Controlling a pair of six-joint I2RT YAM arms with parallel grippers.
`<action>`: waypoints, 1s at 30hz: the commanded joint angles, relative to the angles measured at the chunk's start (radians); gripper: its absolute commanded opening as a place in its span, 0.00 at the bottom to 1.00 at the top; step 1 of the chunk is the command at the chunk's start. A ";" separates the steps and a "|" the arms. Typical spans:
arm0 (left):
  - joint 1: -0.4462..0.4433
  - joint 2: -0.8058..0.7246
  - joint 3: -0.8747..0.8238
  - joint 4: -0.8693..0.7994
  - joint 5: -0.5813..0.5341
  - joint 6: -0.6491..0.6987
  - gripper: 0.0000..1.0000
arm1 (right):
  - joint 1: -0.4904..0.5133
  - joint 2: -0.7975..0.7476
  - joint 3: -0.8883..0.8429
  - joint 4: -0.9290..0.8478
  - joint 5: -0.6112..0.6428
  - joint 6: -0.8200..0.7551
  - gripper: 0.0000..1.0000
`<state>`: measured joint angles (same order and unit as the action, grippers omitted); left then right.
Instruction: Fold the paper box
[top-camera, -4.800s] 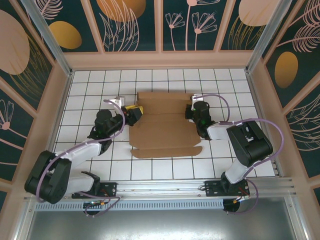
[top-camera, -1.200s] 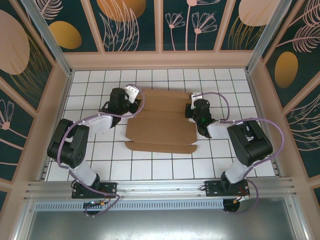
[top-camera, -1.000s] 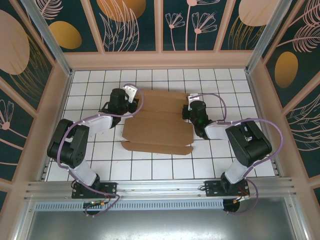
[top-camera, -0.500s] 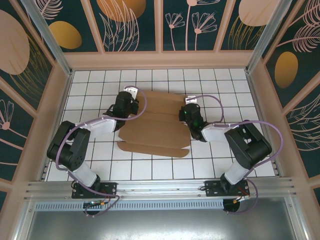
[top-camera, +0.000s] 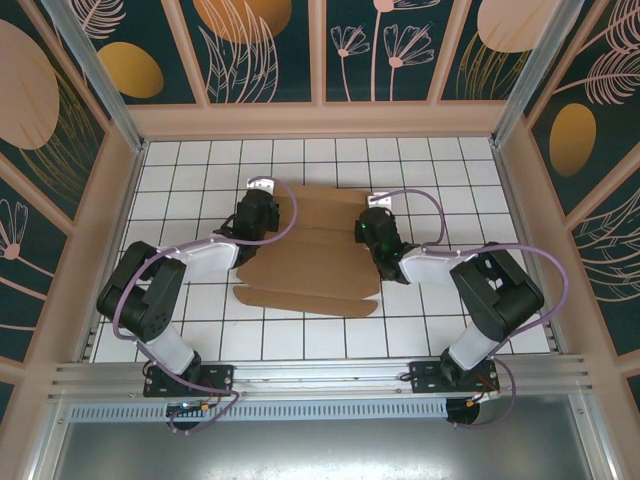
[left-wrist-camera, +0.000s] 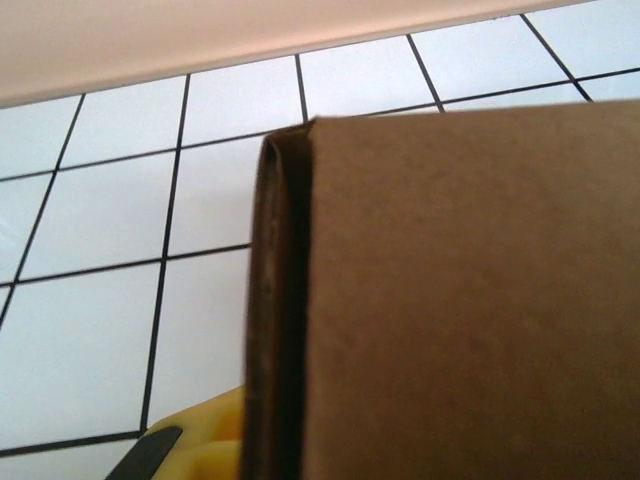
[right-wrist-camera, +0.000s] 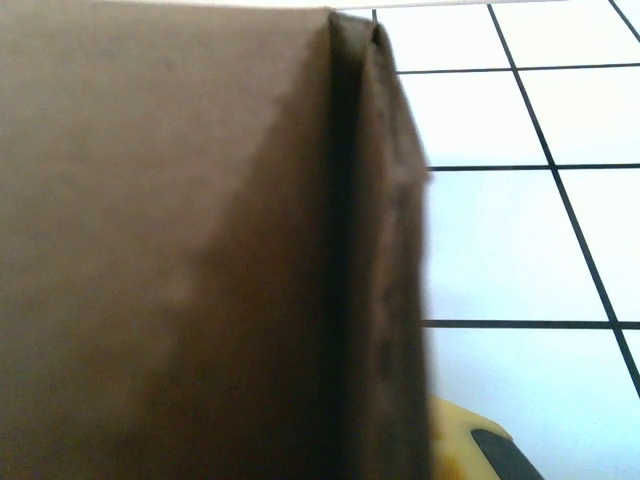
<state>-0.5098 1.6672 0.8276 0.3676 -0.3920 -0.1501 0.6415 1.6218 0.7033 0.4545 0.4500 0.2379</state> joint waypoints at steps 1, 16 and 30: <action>-0.004 -0.011 -0.087 0.095 0.022 -0.053 0.01 | 0.022 -0.052 0.019 0.043 0.007 0.014 0.00; -0.009 -0.016 -0.343 0.598 0.170 -0.015 0.16 | 0.024 -0.039 -0.218 0.443 -0.090 -0.106 0.00; -0.031 -0.109 -0.460 0.761 0.161 0.003 0.55 | 0.029 -0.041 -0.229 0.458 0.011 -0.099 0.00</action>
<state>-0.5400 1.5898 0.3897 1.0454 -0.2478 -0.1291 0.6575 1.6039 0.4438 0.8856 0.4297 0.1135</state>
